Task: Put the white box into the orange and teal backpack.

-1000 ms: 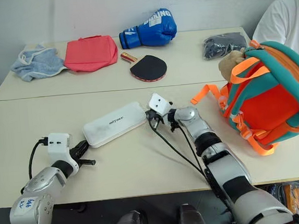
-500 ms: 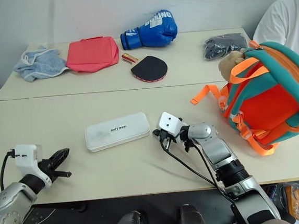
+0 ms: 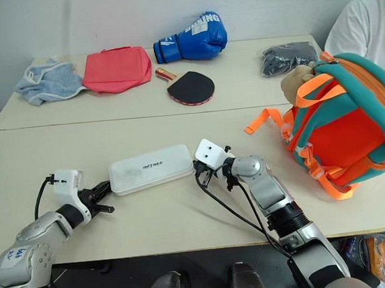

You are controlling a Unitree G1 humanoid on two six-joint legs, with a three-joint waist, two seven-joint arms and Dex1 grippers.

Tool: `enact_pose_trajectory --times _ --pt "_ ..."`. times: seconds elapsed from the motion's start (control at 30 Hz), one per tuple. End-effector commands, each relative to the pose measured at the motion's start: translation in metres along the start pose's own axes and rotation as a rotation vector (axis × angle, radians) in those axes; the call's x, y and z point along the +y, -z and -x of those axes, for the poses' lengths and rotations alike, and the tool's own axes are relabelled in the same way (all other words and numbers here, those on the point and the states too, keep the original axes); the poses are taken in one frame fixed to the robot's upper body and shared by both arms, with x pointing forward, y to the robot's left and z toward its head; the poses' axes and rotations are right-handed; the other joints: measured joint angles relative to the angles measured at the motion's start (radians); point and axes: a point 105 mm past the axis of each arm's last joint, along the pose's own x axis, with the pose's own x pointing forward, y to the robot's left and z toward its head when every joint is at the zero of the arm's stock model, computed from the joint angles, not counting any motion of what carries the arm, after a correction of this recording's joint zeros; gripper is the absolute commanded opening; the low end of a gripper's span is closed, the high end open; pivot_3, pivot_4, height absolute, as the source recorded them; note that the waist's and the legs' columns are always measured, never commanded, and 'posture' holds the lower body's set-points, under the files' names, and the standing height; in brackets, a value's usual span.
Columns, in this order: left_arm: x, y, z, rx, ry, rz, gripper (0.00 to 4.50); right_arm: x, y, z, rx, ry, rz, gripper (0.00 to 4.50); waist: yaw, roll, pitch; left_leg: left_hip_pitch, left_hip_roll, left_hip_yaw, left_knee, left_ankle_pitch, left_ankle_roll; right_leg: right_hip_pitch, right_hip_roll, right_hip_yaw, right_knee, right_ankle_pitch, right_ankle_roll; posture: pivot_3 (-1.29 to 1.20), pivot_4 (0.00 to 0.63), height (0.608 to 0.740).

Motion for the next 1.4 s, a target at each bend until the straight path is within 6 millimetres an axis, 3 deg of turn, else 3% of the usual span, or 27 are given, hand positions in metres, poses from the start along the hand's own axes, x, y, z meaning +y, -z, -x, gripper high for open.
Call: enact_pose_trajectory --times 0.03,0.2,0.57,0.7,0.87,1.03,1.13,1.23,1.4 --pt "-0.015 -0.016 -0.004 -0.052 0.079 -0.068 0.02 0.010 -0.017 0.009 -0.054 -0.046 0.076 0.00 0.002 0.000 0.000 0.000 0.000 0.000 0.000 0.000 0.000 0.000 0.000 0.000 0.000 0.000 0.000 0.00 0.150 0.740" --pt "-0.026 -0.011 -0.004 -0.002 0.161 -0.152 0.02 0.019 -0.015 0.029 -0.024 -0.086 0.087 0.00 0.011 0.000 0.000 0.000 0.000 0.000 0.000 0.000 0.000 0.000 0.000 0.000 -0.001 0.000 0.000 0.00 0.150 0.740" --pt "-0.065 0.003 0.009 0.067 0.365 -0.182 0.02 0.023 0.023 0.095 0.170 -0.067 0.020 0.00 0.016 0.000 0.001 -0.001 0.000 0.000 -0.001 -0.001 0.002 0.001 0.000 0.000 -0.004 0.000 0.000 0.00 0.150 0.740" --pt "-0.068 0.005 0.013 0.082 0.374 -0.173 0.02 0.025 0.035 0.117 0.233 -0.063 -0.012 0.00 0.017 0.000 0.001 0.000 0.000 -0.001 -0.001 -0.002 0.003 0.003 0.000 0.000 -0.007 0.000 0.000 0.00 0.150 0.740" --pt "-0.039 0.009 0.029 0.231 0.388 -0.008 1.13 0.024 0.044 0.138 0.269 -0.059 -0.037 0.00 0.015 0.000 0.001 0.000 0.000 -0.001 -0.001 -0.002 0.003 0.003 0.000 0.000 -0.007 0.000 0.000 0.00 0.150 0.740" --pt "-0.014 -0.004 0.058 0.488 0.538 0.409 2.63 0.009 0.045 0.146 0.266 -0.075 0.004 0.00 0.013 -0.001 0.003 0.001 0.001 -0.002 -0.001 -0.001 0.003 0.003 0.001 0.000 -0.006 0.000 -0.001 0.00 0.150 0.740" --pt "-0.002 -0.019 0.049 0.505 0.541 0.542 3.55 0.001 0.044 0.139 0.260 -0.077 0.039 0.00 0.014 0.000 0.005 0.001 0.000 -0.001 -0.001 -0.001 0.003 0.003 0.000 0.000 -0.006 -0.001 -0.001 0.00 0.150 0.740" --pt "-0.015 -0.022 0.032 0.616 0.601 0.735 4.40 -0.010 0.044 0.122 0.255 -0.061 0.068 0.00 0.019 -0.002 0.005 0.000 -0.001 -0.001 -0.001 -0.001 0.003 0.002 0.000 0.000 -0.006 -0.001 -0.001 0.00 0.150 0.740" --pt "-0.038 -0.019 0.009 0.722 0.640 0.754 4.40 -0.019 0.043 0.101 0.258 -0.059 0.110 0.00 0.017 -0.003 0.006 -0.006 -0.001 -0.001 0.003 0.001 0.000 -0.004 0.000 0.000 0.000 -0.001 -0.001 0.00 0.150 0.740"
